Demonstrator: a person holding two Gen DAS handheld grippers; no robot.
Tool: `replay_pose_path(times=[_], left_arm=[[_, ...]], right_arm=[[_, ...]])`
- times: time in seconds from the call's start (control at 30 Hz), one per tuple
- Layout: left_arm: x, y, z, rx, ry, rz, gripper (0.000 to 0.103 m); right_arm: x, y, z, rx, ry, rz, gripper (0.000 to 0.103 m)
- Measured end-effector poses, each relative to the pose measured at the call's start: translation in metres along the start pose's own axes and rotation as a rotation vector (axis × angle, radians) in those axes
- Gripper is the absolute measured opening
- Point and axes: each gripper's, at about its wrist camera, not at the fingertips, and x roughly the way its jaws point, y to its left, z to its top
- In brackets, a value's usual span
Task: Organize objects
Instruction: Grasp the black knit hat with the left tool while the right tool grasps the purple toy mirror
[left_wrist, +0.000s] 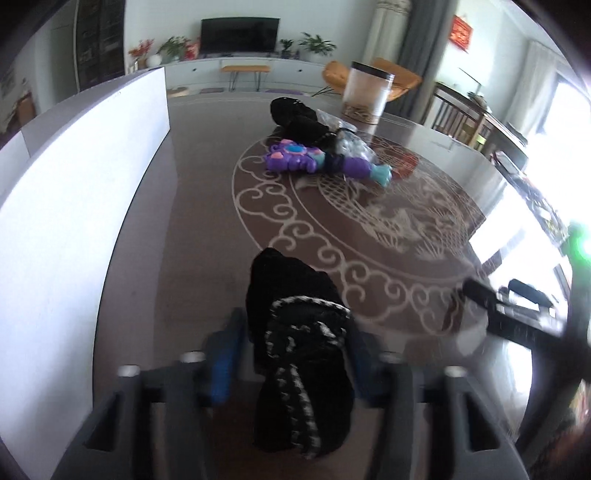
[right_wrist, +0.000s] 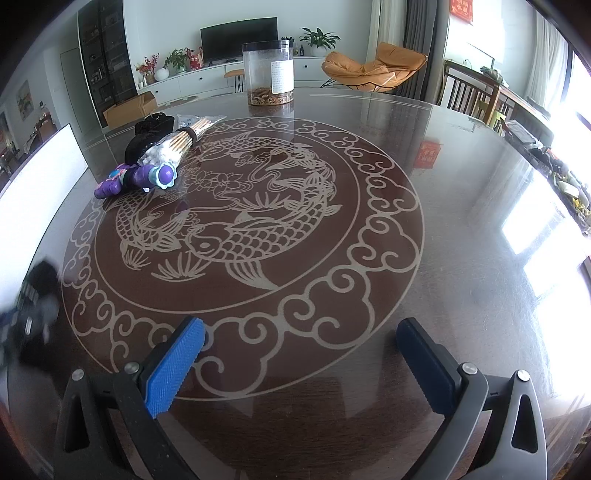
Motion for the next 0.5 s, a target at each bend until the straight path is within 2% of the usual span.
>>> replay_pose_path(times=[0.03, 0.13, 0.23, 0.27, 0.5], left_arm=[[0.002, 0.0, -0.003, 0.021, 0.006, 0.028, 0.085], [0.003, 0.002, -0.008, 0.061, -0.011, 0.095, 0.086], [0.007, 0.002, -0.005, 0.084, -0.002, 0.107, 0.096], [0.009, 0.0, -0.005, 0.088, 0.004, 0.106, 0.102], [0.007, 0.001, -0.008, 0.094, 0.005, 0.098, 0.103]], right_arm=[[0.0, 0.0, 0.0, 0.0, 0.0, 0.0, 0.103], [0.0, 0.0, 0.0, 0.0, 0.0, 0.0, 0.103], [0.0, 0.0, 0.0, 0.0, 0.0, 0.0, 0.103], [0.0, 0.0, 0.0, 0.0, 0.0, 0.0, 0.103], [0.007, 0.003, 0.008, -0.003, 0.012, 0.003, 0.103]])
